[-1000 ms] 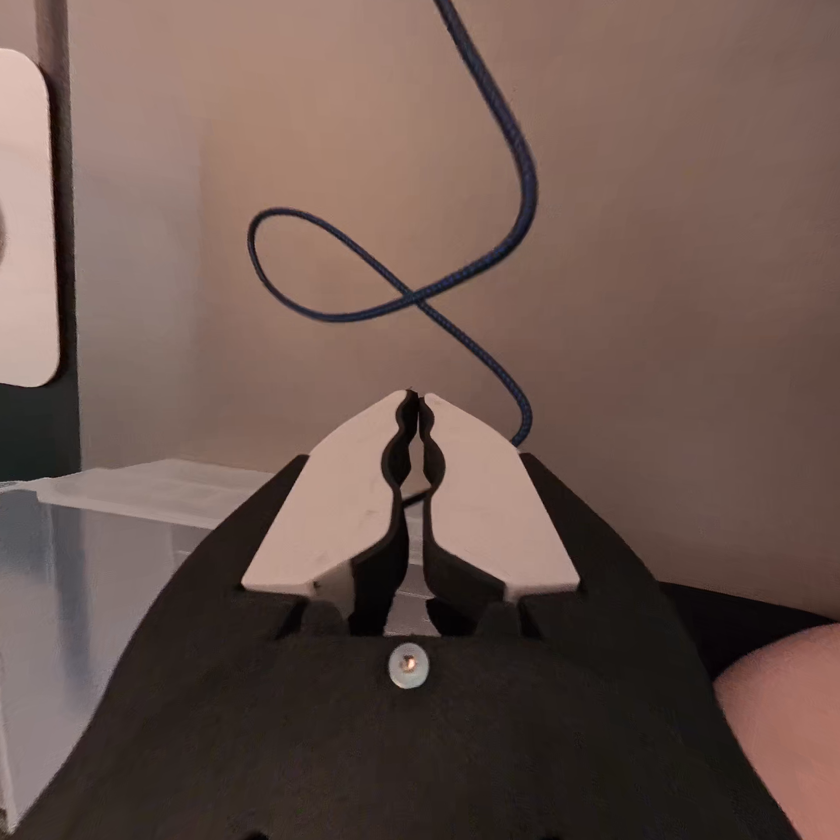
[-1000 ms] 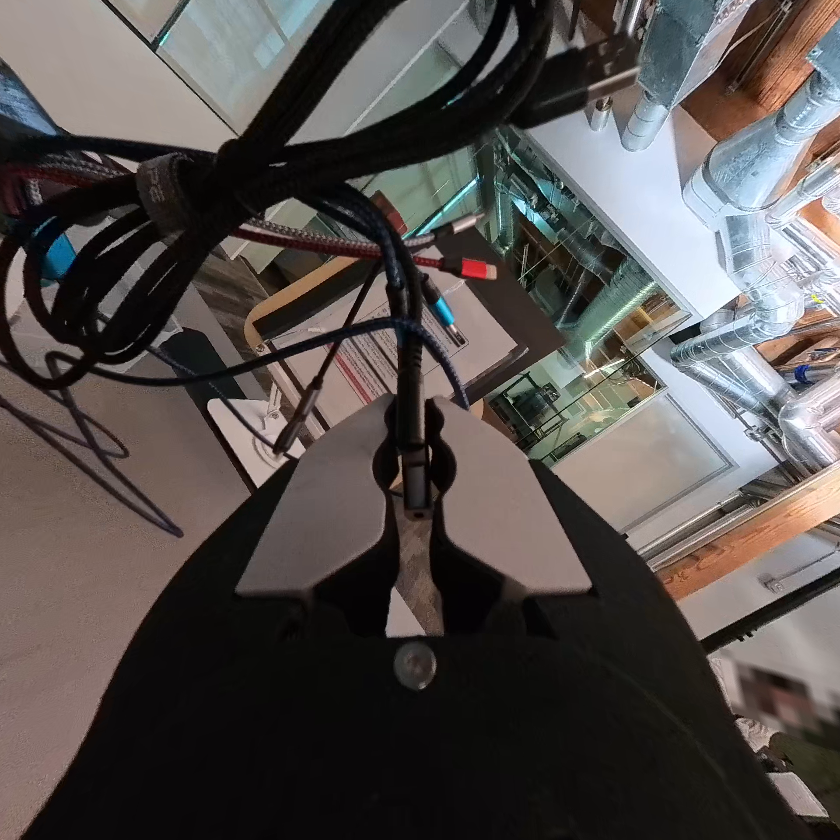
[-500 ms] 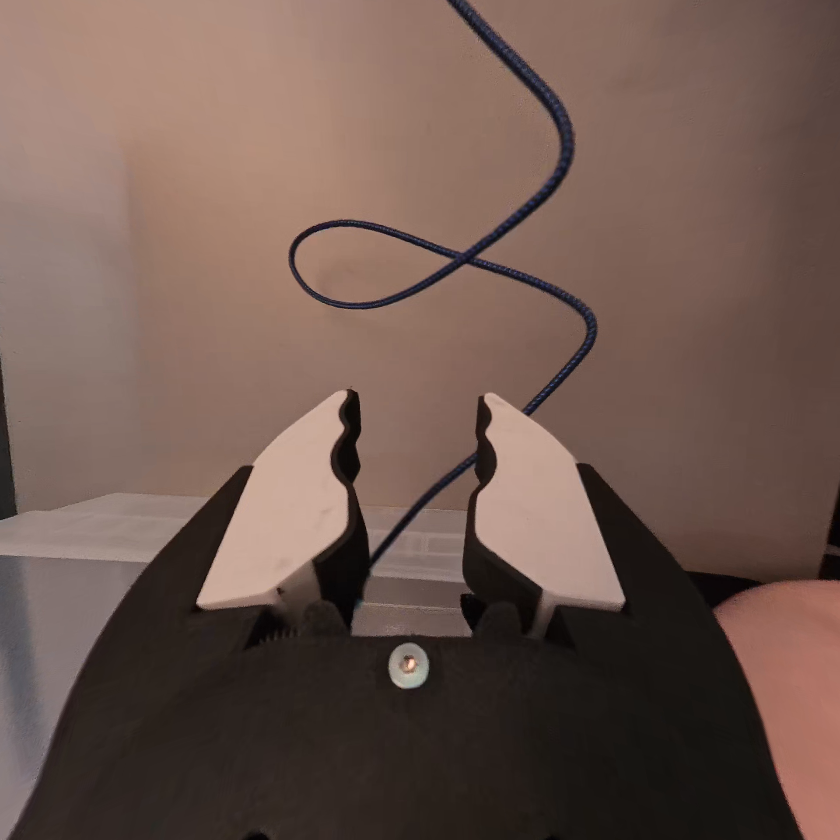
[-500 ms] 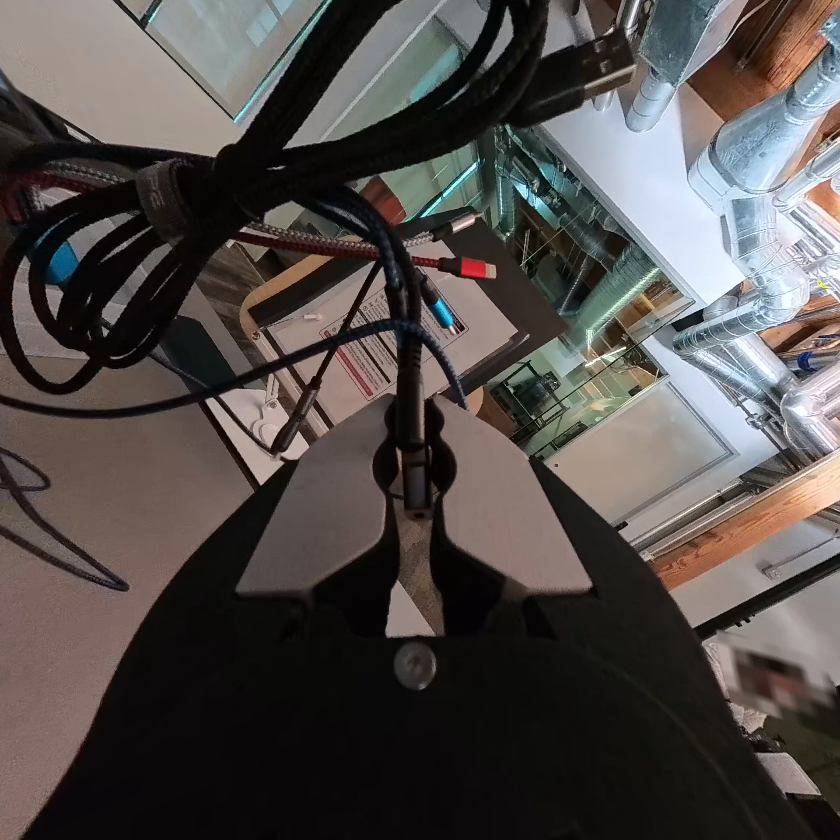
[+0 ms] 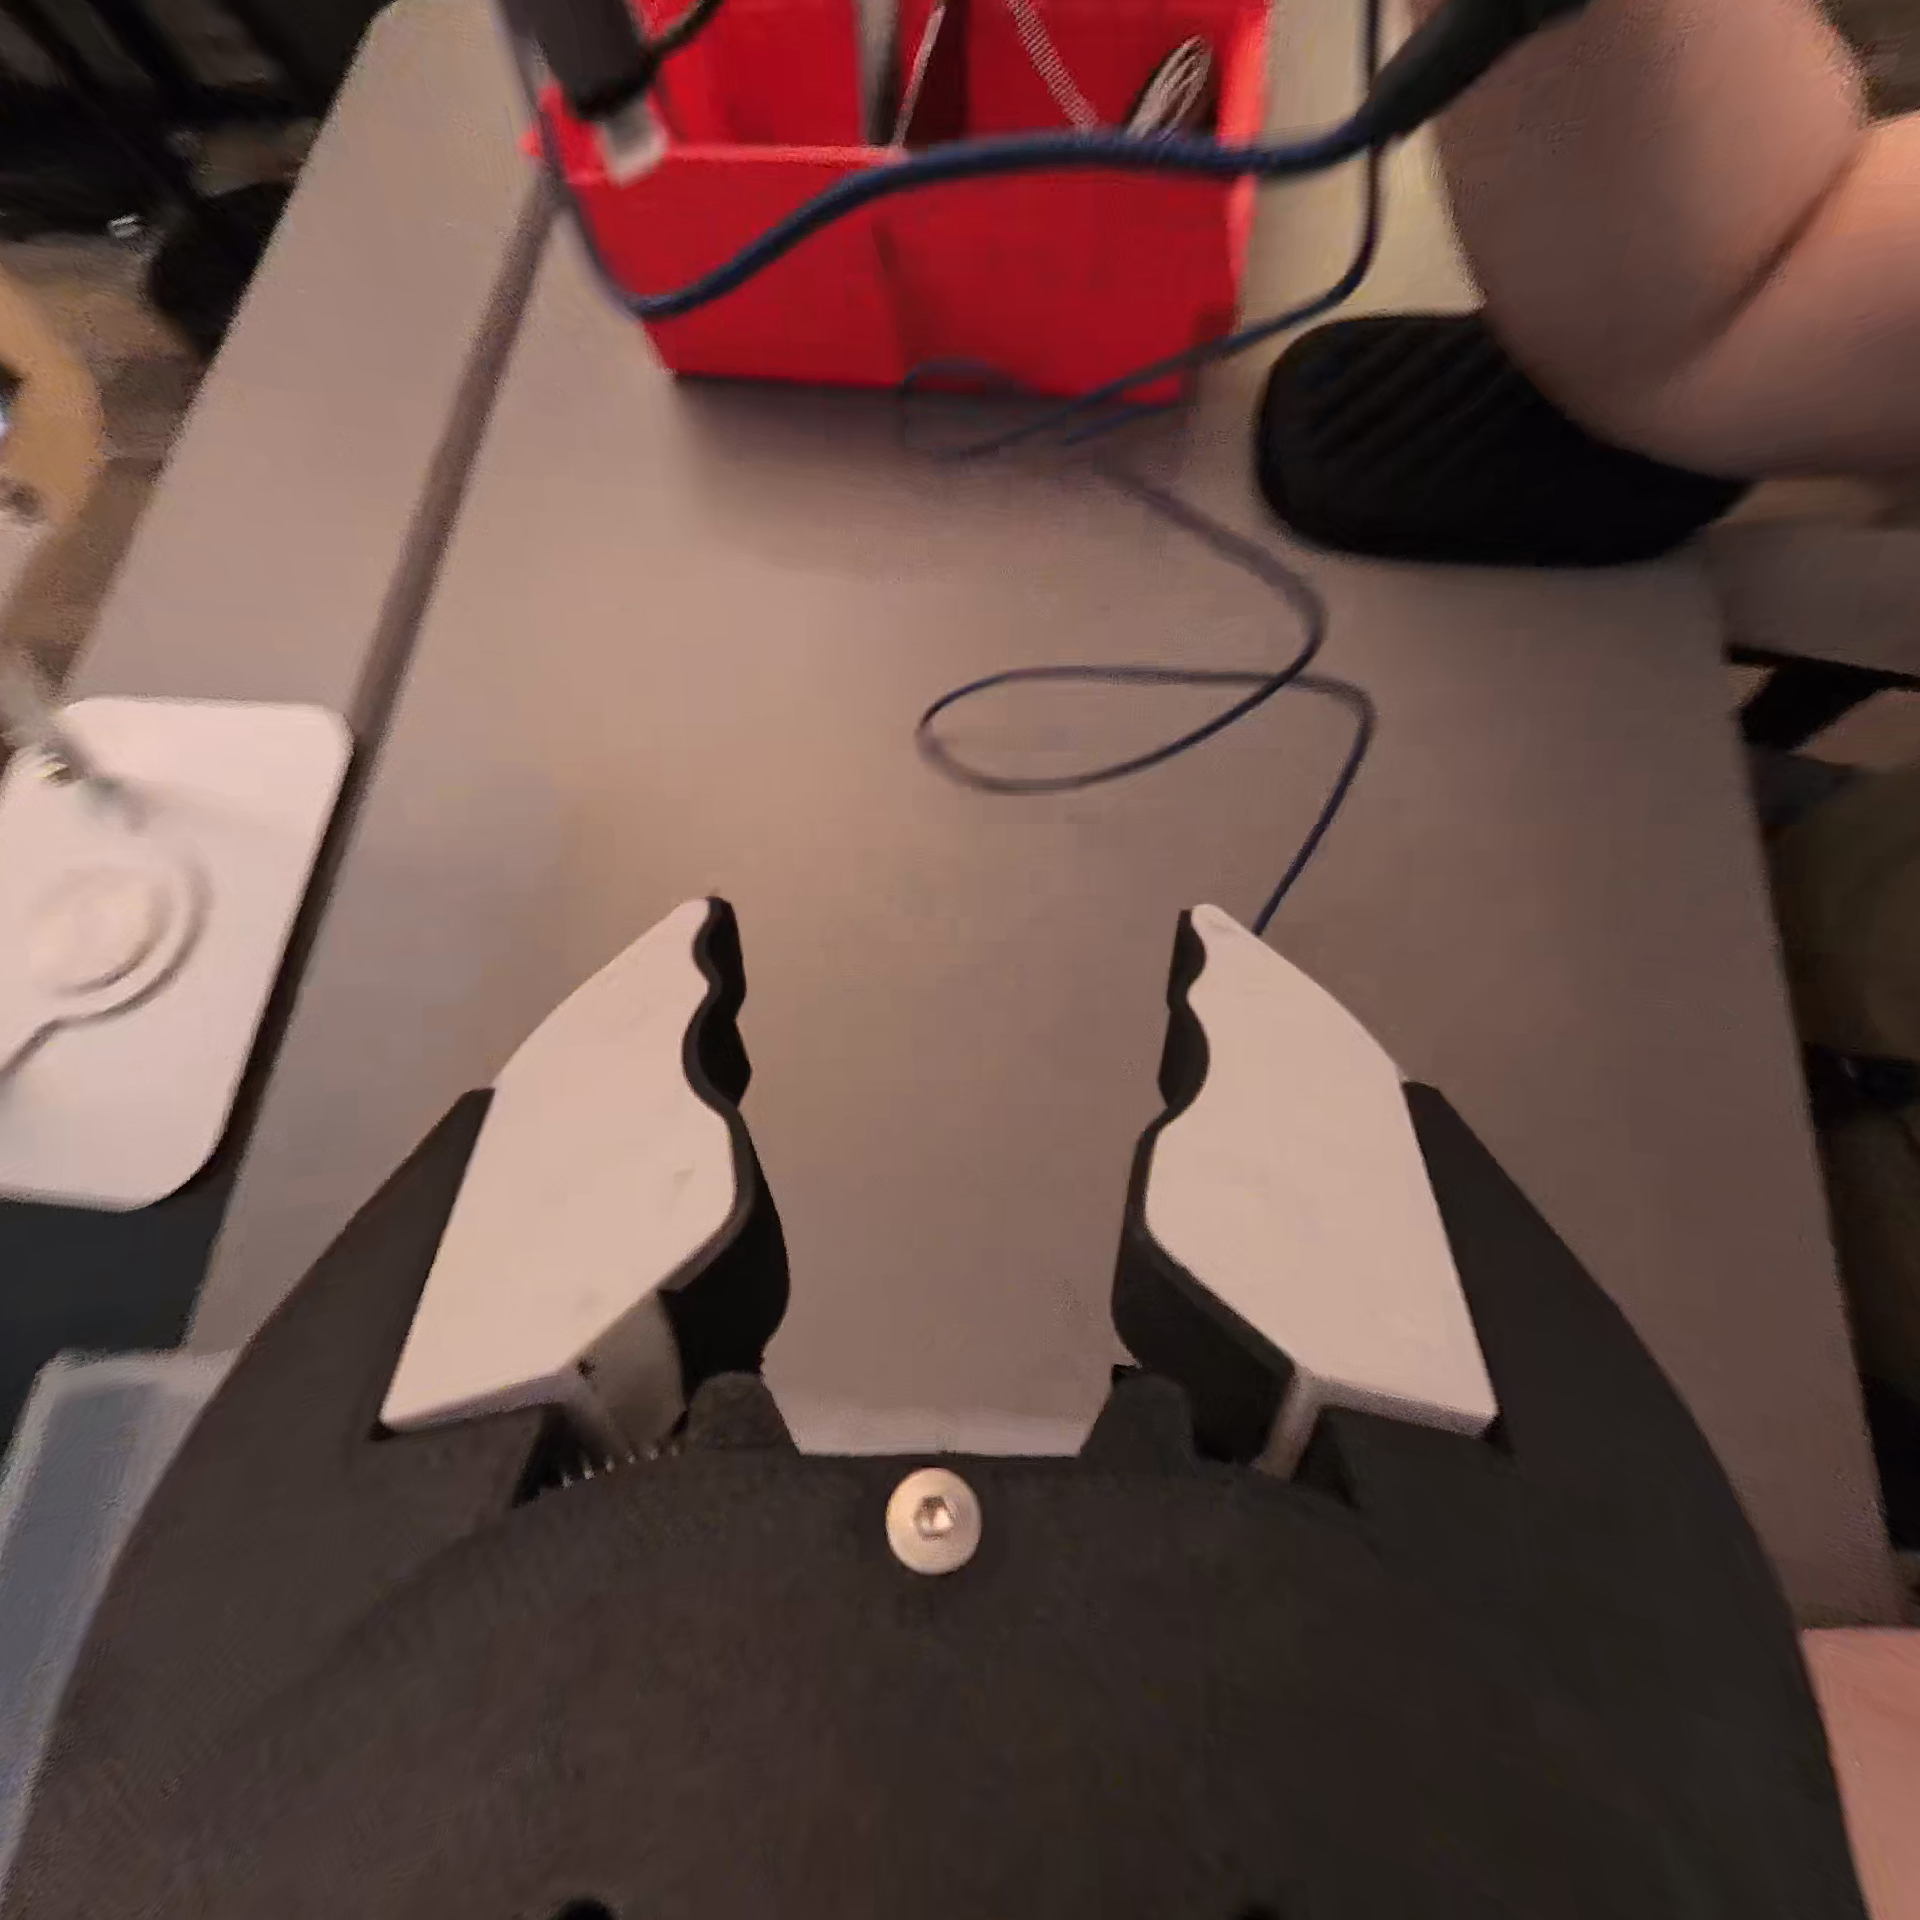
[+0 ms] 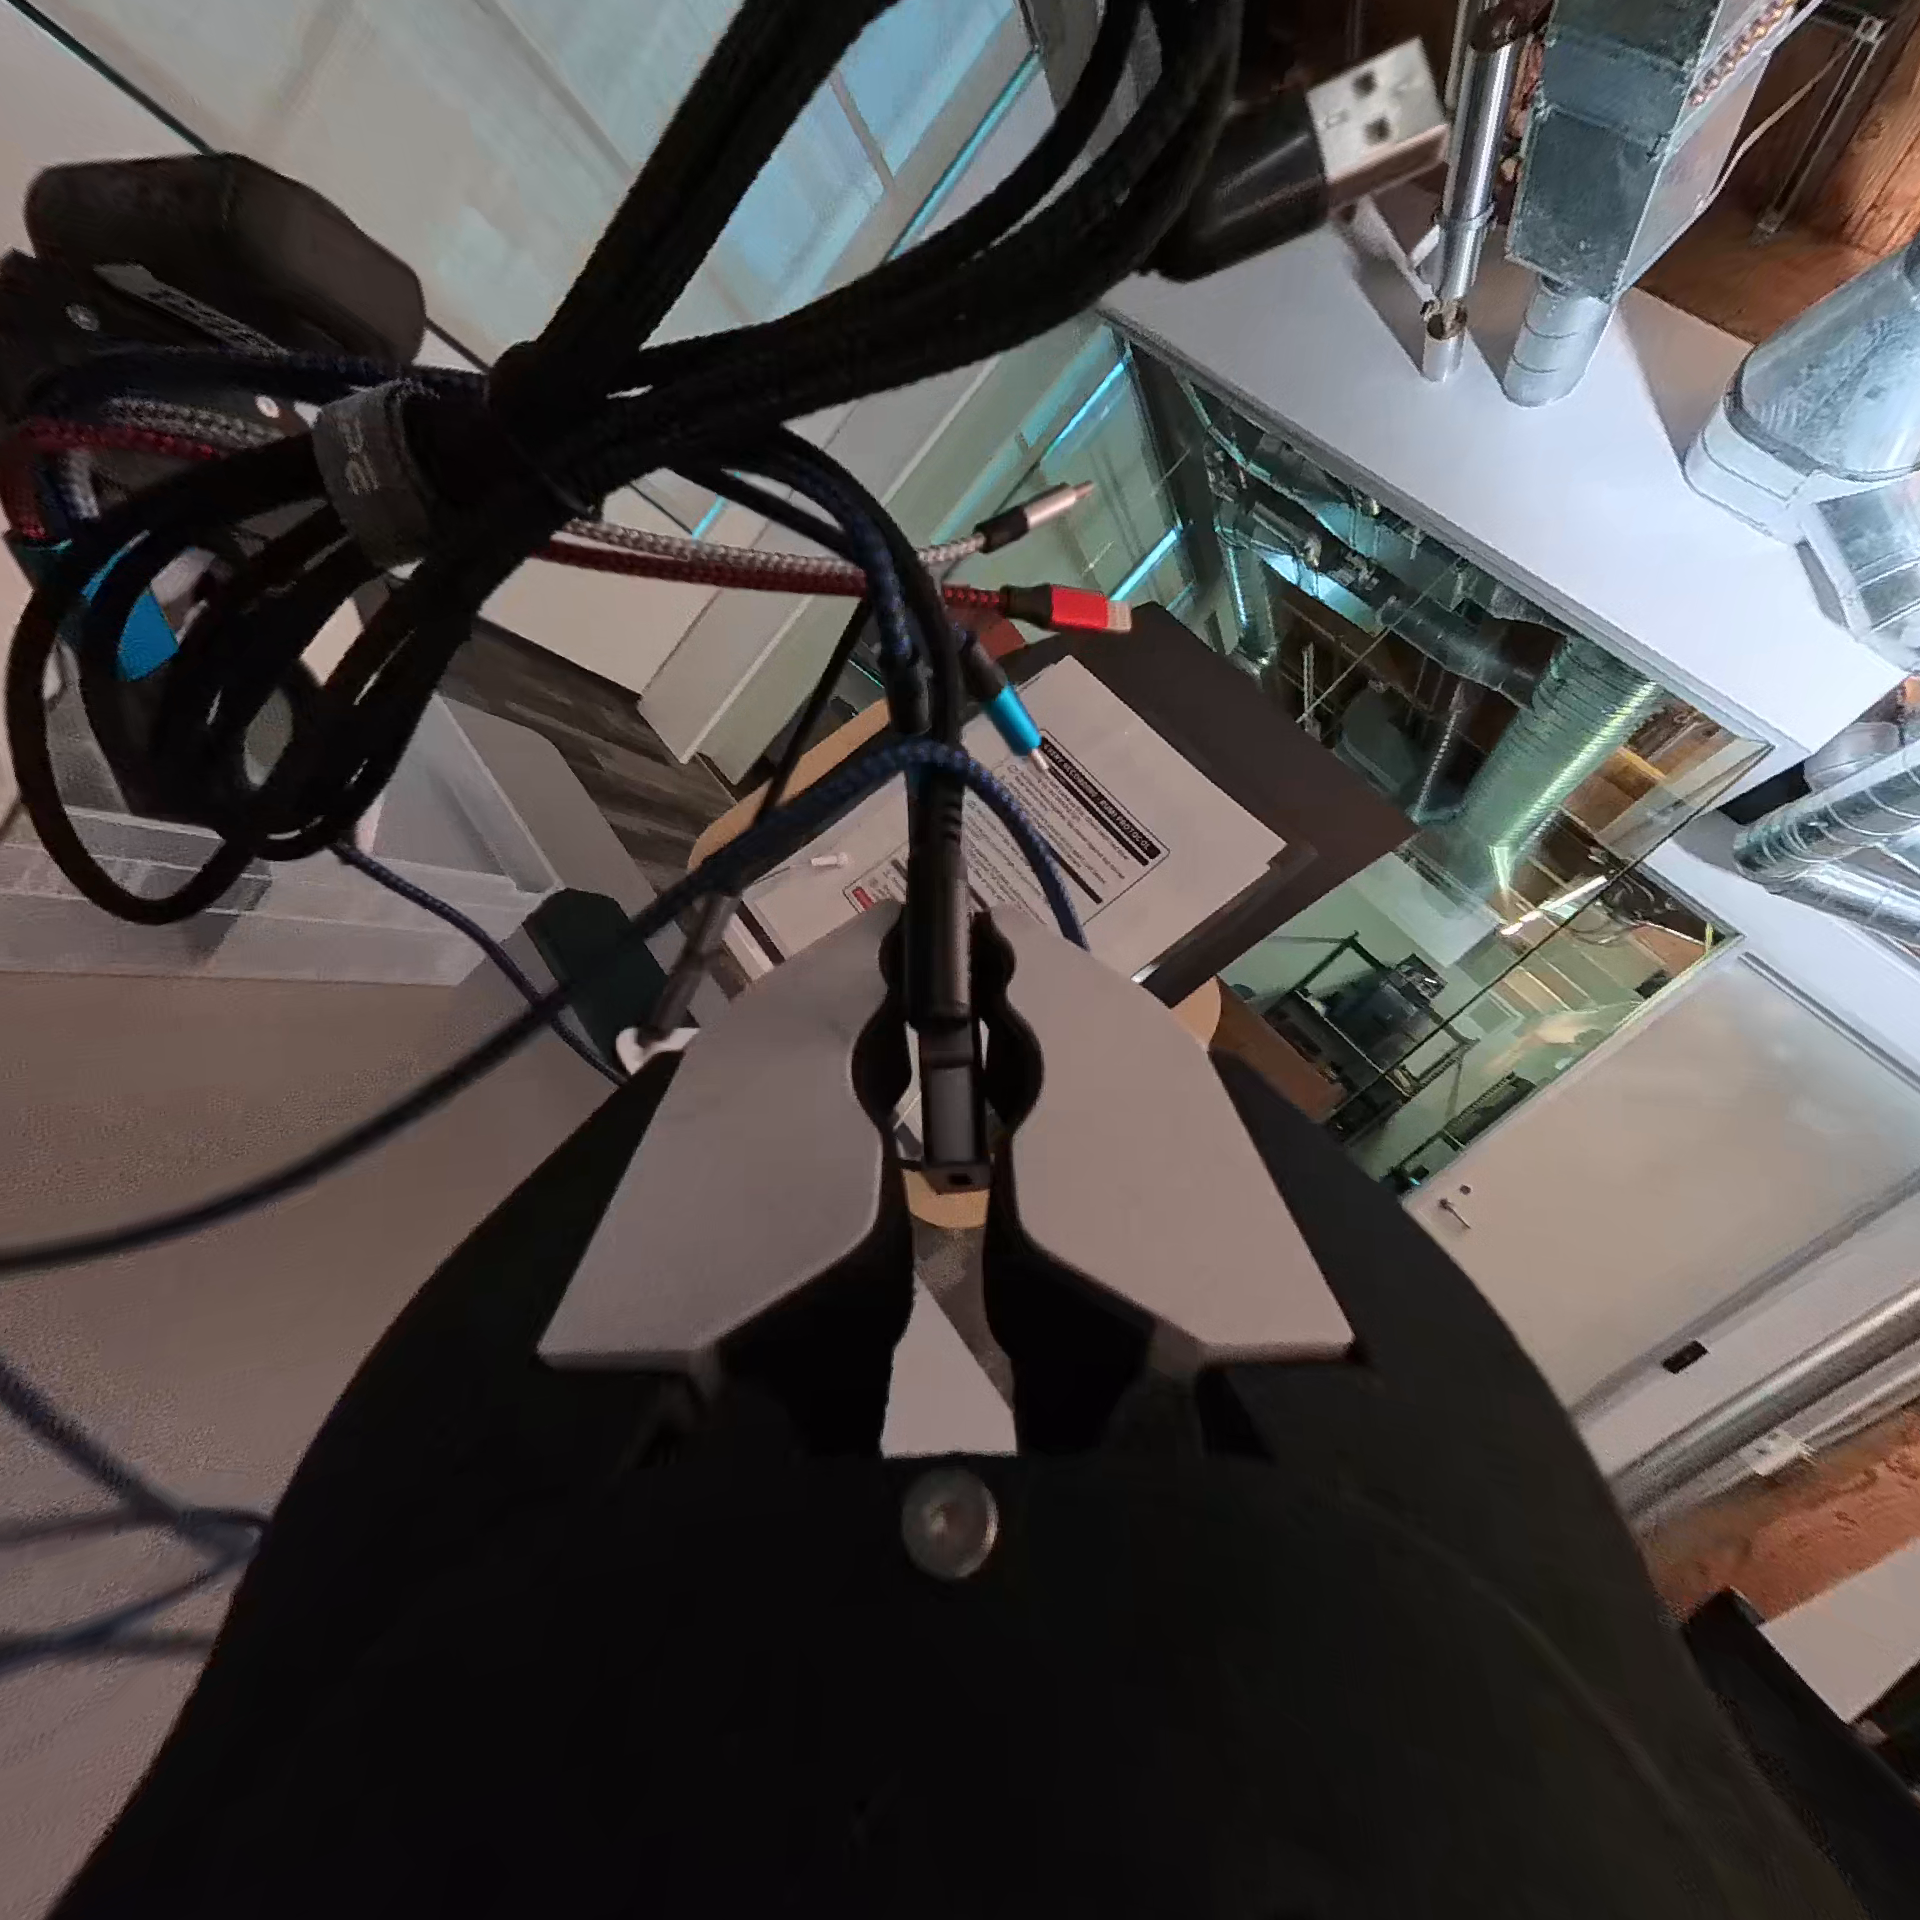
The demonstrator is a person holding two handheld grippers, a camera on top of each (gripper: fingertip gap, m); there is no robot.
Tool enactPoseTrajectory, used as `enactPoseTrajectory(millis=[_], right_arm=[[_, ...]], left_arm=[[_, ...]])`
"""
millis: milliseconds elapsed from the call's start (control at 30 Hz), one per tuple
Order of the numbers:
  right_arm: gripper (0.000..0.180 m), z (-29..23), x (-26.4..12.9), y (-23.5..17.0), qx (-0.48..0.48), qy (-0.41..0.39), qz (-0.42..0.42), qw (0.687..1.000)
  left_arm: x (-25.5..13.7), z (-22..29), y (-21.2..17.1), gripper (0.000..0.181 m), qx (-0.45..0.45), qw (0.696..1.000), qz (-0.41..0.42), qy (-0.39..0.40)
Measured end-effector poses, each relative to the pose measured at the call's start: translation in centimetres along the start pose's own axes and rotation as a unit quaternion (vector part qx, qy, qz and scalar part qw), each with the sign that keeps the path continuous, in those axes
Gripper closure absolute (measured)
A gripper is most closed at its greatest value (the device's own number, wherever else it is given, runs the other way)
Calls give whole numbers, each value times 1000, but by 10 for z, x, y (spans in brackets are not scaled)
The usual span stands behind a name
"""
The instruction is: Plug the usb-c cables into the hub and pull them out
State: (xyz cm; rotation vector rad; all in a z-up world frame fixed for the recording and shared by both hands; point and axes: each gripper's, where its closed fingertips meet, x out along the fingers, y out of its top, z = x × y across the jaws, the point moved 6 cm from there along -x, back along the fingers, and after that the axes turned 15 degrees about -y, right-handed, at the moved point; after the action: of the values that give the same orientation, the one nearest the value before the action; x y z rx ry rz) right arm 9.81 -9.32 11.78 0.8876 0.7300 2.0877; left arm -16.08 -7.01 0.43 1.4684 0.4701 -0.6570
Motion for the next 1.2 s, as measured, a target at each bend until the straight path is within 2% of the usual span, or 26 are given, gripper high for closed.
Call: enactPoseTrajectory(millis=[100, 200, 300, 367, 433, 533, 667, 833, 1000, 1100, 1200], right_arm=[[170, -7, -3, 0, 19, 48, 24, 998], [170, -20, -2, 1, 47, 110, 51, 991], [170, -39, 1, 1, 76, 169, 71, 980], [170, -52, 3, 1, 82, 201, 78, 973], [170, -64, 6, 2, 82, 221, 84, 968], [170, -79, 6, 5, 71, 245, 90, 963], [170, -91, 6, 8, 33, 251, 94, 963], [171, -104, 2, 13, -64, 233, 97, 965], [170, -115, 2, 19, -188, 181, 90, 961], [170, -121, 2, 19, -275, 144, 80, 947], [170, -131, 4, 17, -322, 132, 81, 934]], left_arm=[[-17, -5, 4, 102, 14, 997, 23, 67], [-34, -3, 33, 107, 49, 984, 130, 112], [-48, 12, 60, 113, 104, 953, 250, 135], [-56, 25, 69, 117, 140, 933, 295, 150], [-60, 34, 72, 124, 158, 930, 297, 149], [-57, 40, 65, 133, 162, 944, 264, 118], [-46, 45, 65, 136, 167, 950, 257, 57], [-39, 60, 70, 131, 203, 943, 265, 9], [-52, 56, 67, 124, 188, 947, 253, 69], [-67, 59, 70, 124, 179, 937, 286, 90], [-71, 54, 74, 129, 163, 933, 284, 152]])
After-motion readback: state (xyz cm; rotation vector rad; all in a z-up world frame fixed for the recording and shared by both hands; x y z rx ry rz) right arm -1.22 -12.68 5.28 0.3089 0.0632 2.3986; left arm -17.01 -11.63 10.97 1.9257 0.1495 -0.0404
